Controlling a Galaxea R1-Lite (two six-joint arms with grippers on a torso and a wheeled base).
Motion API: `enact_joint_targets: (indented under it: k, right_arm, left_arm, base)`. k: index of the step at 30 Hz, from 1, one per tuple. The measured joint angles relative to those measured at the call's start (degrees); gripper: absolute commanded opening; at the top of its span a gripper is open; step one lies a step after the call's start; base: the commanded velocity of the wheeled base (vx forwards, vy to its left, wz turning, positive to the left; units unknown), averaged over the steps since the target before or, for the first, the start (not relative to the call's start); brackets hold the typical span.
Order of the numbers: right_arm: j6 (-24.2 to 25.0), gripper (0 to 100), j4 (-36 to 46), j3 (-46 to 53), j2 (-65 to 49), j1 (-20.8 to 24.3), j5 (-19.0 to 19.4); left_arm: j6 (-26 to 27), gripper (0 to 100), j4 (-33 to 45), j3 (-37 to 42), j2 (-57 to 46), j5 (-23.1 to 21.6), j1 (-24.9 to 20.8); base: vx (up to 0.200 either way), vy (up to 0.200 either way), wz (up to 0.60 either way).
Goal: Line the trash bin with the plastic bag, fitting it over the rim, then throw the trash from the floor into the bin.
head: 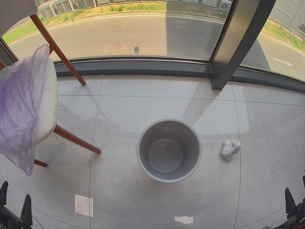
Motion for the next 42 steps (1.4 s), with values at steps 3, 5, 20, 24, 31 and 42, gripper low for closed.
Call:
enact_joint_targets:
  k: [3, 5, 20, 24, 31, 42]
  right_arm:
    - [0.0, 100, 0.0, 0.0, 0.0, 0.0, 0.05]
    - [-0.02, 100, -0.02, 0.0, 0.0, 0.0, 0.05]
    - [-0.05, 100, -0.13, 0.0, 0.0, 0.05, 0.13]
    - [-0.05, 100, -0.16, 0.05, 0.0, 0.06, 0.16]
    - [-0.02, 100, -0.16, 0.05, 0.0, 0.11, 0.16]
    - [-0.02, 100, -0.21, 0.0, 0.0, 0.05, 0.16]
  left_arm:
    - [-0.01, 100, -4.28, -0.02, 0.0, -0.2, 0.0]
    - [-0.09, 100, -5.78, -0.02, 0.0, -0.33, 0.0]
    - [7.11, 100, 8.09, -10.61, 0.0, -0.94, 0.0]
    - [8.16, 100, 8.8, -12.84, 0.0, -3.35, 0.0]
    - [8.23, 100, 6.05, -15.35, 0.41, -9.09, 0.0]
    - [8.34, 100, 0.88, -19.9, 15.52, -0.55, 0.07]
  base:
    - [0.0, 0.0, 0.0]
    - [0.0, 0.0, 0.0]
    - [0.0, 0.0, 0.0]
    - [0.0, 0.0, 0.0]
    - [0.0, 0.0, 0.0]
    - [0.0, 0.0, 0.0]
